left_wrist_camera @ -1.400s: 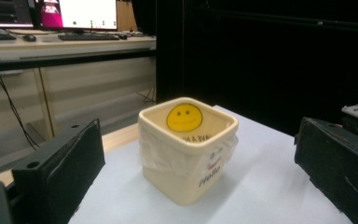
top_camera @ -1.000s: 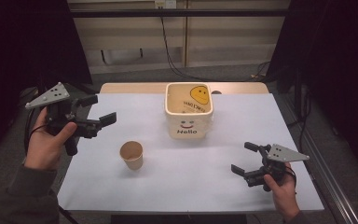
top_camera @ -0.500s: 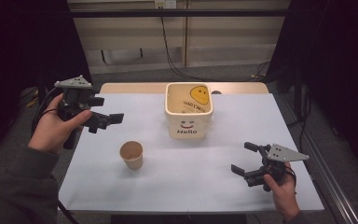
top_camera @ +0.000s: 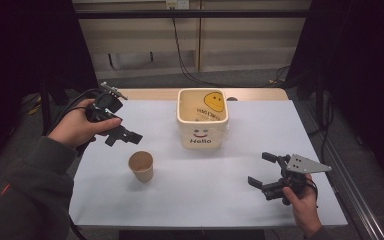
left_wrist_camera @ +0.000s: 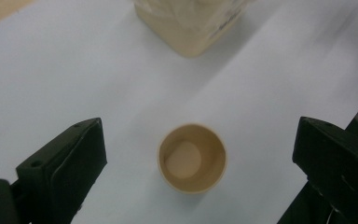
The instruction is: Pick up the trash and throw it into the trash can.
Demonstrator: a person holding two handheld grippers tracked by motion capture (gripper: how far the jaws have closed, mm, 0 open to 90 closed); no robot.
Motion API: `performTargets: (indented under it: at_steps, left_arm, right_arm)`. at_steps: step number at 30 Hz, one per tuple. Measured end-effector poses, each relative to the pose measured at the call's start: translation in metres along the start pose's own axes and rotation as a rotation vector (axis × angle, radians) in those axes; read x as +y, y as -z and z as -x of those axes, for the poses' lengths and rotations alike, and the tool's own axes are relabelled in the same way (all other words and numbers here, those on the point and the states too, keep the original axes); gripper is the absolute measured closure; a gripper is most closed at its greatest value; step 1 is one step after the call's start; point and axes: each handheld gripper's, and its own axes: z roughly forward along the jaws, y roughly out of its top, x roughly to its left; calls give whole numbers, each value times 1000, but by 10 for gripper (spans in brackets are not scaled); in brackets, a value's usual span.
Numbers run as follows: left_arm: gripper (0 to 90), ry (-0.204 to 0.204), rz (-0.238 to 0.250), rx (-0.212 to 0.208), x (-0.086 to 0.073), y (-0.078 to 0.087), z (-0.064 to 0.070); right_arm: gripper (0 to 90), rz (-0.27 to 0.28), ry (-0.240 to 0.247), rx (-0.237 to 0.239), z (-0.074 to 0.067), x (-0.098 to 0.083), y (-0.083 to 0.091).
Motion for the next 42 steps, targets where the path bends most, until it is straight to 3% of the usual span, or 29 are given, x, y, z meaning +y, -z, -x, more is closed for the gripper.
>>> performTargets:
  at_steps: [4,14,17,34,41,42]
  left_arm:
    - [25,15,-64,-28,5,-6,-1]
    - [25,28,-153,22,5,-28,-3]
    - [25,22,-199,-2,0,-41,-4]
    - [26,51,-271,-30,-15,-90,-4]
    - [30,53,-310,-16,-24,-106,-5]
    - [34,64,-299,-10,-25,-108,-4]
  right_arm:
    - [3,3,-2,-5,0,0,0]
    - [3,2,1,2,0,0,0]
    - [3,0,0,1,0,0,0]
    - [3,0,1,2,0,0,0]
    - [3,1,1,1,0,0,0]
    - [3,-1,0,2,0,0,0]
